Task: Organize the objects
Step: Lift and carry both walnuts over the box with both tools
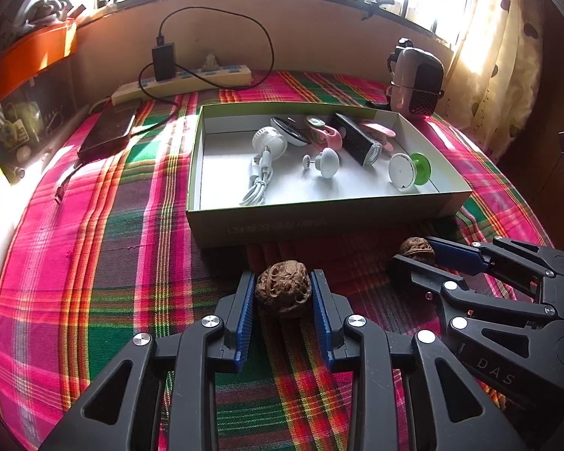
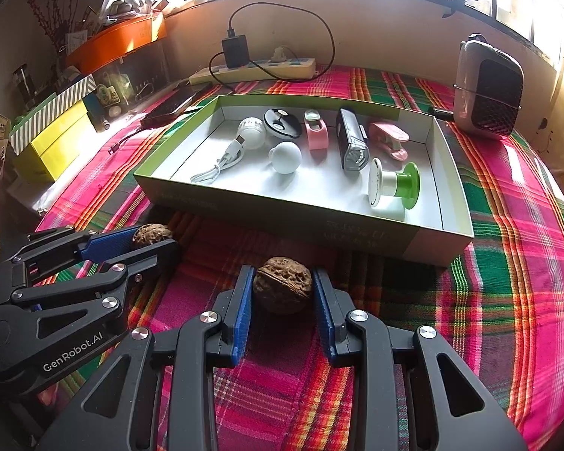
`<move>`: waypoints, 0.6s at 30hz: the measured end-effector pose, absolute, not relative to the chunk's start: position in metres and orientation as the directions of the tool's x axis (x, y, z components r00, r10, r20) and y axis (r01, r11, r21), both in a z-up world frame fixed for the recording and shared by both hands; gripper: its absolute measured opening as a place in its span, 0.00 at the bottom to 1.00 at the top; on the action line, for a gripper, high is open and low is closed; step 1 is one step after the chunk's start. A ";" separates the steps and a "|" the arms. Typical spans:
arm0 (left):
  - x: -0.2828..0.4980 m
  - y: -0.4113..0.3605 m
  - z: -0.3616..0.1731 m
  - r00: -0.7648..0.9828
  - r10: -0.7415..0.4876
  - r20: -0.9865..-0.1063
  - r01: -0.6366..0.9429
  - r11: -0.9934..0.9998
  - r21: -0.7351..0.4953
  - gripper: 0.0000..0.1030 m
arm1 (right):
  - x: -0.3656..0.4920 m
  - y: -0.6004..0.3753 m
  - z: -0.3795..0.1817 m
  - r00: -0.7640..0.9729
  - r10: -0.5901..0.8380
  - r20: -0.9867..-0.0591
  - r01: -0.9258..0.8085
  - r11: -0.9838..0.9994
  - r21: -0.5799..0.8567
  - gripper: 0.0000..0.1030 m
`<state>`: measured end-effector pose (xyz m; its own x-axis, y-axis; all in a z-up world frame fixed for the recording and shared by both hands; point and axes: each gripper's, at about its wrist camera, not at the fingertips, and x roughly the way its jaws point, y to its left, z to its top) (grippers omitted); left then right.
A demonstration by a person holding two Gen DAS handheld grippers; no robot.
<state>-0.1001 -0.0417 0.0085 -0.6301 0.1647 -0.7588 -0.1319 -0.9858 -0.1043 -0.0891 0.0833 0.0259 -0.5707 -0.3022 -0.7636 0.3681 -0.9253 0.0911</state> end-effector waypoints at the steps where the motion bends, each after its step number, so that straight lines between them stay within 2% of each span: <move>1: -0.101 -0.042 0.010 -0.634 0.161 -0.756 -0.133 -0.986 -0.099 0.26 | -0.089 0.084 0.027 -0.571 -0.304 -0.762 0.369 -0.925 0.092 0.31; 18: -0.085 -0.031 0.034 -0.674 0.146 -0.724 -0.140 -0.988 -0.070 0.26 | -0.087 0.096 0.049 -0.612 -0.324 -0.722 0.366 -0.925 0.105 0.31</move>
